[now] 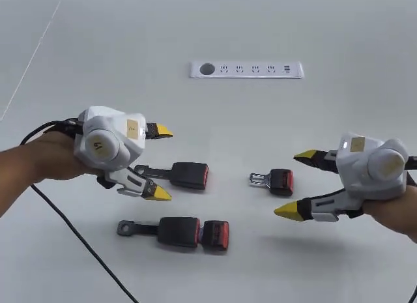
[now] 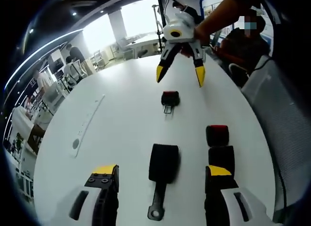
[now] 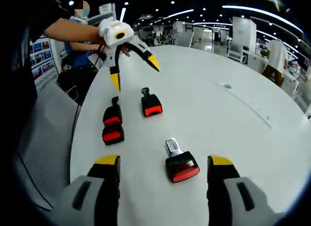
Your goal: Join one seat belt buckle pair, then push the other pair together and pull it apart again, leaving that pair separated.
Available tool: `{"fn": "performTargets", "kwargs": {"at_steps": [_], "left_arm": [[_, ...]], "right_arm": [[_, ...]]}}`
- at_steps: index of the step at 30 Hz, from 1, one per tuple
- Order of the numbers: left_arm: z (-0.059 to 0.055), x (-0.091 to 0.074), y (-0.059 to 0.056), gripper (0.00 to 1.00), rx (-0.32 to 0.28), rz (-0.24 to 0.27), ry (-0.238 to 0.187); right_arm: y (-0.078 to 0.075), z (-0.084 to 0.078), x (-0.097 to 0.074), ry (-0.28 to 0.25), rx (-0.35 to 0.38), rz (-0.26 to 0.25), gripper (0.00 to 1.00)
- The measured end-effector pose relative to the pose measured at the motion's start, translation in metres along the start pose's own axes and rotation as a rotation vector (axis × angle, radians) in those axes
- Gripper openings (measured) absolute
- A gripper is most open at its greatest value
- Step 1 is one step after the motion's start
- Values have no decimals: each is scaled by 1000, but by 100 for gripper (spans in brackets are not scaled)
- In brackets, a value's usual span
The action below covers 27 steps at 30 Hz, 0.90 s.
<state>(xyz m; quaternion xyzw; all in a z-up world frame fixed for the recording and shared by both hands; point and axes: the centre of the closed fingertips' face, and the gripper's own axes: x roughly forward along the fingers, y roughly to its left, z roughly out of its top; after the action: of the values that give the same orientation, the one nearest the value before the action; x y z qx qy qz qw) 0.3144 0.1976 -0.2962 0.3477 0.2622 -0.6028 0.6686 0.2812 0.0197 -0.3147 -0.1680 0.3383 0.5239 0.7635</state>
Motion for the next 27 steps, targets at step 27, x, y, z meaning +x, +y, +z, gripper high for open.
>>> {"fn": "performTargets", "kwargs": {"at_steps": [27], "left_arm": [[-34,59,-2,51,1,-115,48]], "right_arm": [[-22,-36,33,163,-46,93,56]]}}
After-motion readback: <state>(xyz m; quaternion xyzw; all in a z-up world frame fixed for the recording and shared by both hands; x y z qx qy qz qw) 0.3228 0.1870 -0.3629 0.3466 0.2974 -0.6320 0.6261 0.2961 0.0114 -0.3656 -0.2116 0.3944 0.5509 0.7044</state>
